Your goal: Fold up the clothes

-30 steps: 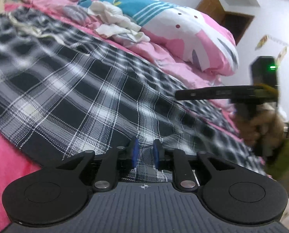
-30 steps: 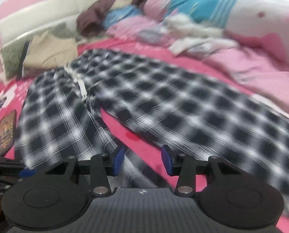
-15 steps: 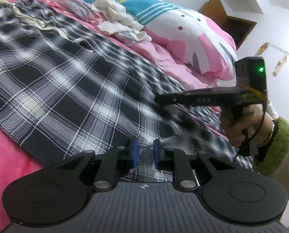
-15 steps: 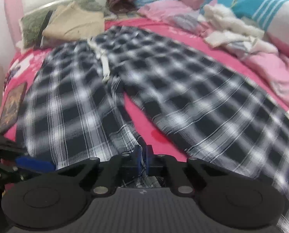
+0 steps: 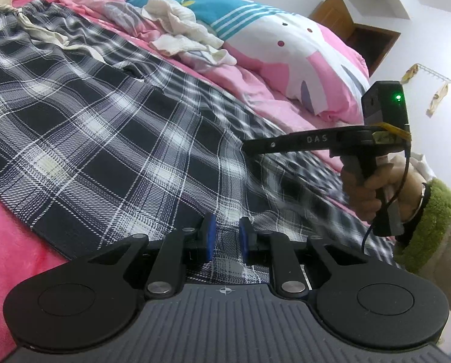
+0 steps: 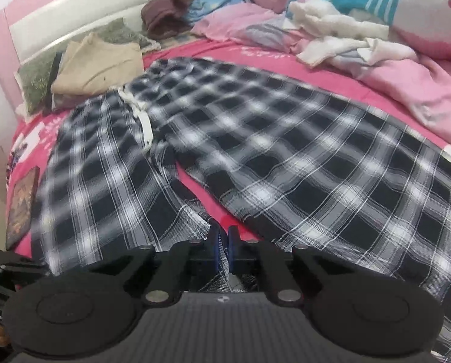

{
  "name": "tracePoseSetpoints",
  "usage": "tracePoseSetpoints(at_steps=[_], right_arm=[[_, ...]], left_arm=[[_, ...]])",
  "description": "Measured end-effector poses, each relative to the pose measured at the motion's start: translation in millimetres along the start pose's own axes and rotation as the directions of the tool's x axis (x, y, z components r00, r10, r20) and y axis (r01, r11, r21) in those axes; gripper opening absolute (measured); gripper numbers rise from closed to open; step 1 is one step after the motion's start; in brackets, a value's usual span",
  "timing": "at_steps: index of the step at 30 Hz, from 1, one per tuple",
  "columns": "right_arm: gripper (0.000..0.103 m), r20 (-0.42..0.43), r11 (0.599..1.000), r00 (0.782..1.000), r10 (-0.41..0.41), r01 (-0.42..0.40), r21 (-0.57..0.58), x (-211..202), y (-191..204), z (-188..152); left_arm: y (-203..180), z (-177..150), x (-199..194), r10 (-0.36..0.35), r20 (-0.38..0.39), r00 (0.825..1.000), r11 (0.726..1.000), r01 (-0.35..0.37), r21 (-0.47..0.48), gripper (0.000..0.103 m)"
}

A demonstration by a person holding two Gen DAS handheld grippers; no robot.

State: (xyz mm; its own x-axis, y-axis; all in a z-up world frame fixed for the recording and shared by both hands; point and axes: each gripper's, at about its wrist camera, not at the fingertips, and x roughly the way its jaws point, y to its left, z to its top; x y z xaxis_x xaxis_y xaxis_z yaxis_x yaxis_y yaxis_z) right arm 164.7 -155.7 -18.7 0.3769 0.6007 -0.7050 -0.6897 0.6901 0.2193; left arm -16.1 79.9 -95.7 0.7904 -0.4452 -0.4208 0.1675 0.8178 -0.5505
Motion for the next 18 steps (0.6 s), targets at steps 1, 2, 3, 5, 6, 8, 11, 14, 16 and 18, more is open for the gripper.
tracePoseSetpoints(at_steps=[1,2,3,5,6,8,11,14,16,18], right_arm=[[0.008,0.003,1.0,1.0,0.003,-0.003,0.008,-1.1,-0.9,0.2],[0.008,0.005,1.0,1.0,0.006,-0.006,0.015,-2.2,-1.8,0.5],[0.008,0.008,1.0,1.0,0.01,-0.01,0.023,-3.3,-2.8,0.7],[0.008,0.013,0.999,1.0,0.016,-0.016,0.038,-5.5,-4.6,1.2],[0.008,0.016,0.999,1.0,0.019,-0.02,0.046,-6.6,-5.5,1.5],[0.008,0.022,0.998,0.999,0.025,-0.026,0.061,-8.8,-7.4,1.9],[0.008,0.008,0.996,1.0,-0.03,0.029,0.08,-2.3,-12.1,4.4],[0.008,-0.033,0.998,0.999,-0.036,0.038,0.054,11.5,-5.8,2.4],[0.008,-0.052,1.0,0.998,-0.03,0.03,0.002,17.5,6.4,-1.5],[0.008,-0.053,0.998,0.998,-0.035,0.032,-0.056,18.5,20.3,-5.9]], left_arm=[[-0.2,-0.1,-0.1,0.001,0.0,1.0,1.0,-0.001,0.001,0.017],[-0.5,-0.3,-0.4,0.0,0.0,1.0,1.0,0.0,0.002,0.017],[-0.6,-0.4,-0.7,0.0,0.0,1.0,1.0,0.0,0.002,0.017],[-0.2,-0.4,-0.8,-0.001,0.0,1.0,1.0,0.001,0.0,0.017],[-0.1,-0.4,-0.9,-0.001,0.0,1.0,1.0,0.001,-0.001,0.017],[0.0,-0.4,-1.1,-0.001,0.0,1.0,1.0,0.001,-0.003,0.017],[0.0,-0.3,-1.6,-0.001,-0.001,1.0,1.0,0.001,-0.004,0.017],[0.0,-0.3,-2.0,-0.002,-0.001,1.0,1.0,0.001,-0.005,0.017],[0.0,-0.2,-2.2,-0.002,-0.001,1.0,1.0,0.002,-0.006,0.017],[-0.1,-0.2,-2.5,-0.002,-0.001,1.0,1.0,0.002,-0.007,0.017]])
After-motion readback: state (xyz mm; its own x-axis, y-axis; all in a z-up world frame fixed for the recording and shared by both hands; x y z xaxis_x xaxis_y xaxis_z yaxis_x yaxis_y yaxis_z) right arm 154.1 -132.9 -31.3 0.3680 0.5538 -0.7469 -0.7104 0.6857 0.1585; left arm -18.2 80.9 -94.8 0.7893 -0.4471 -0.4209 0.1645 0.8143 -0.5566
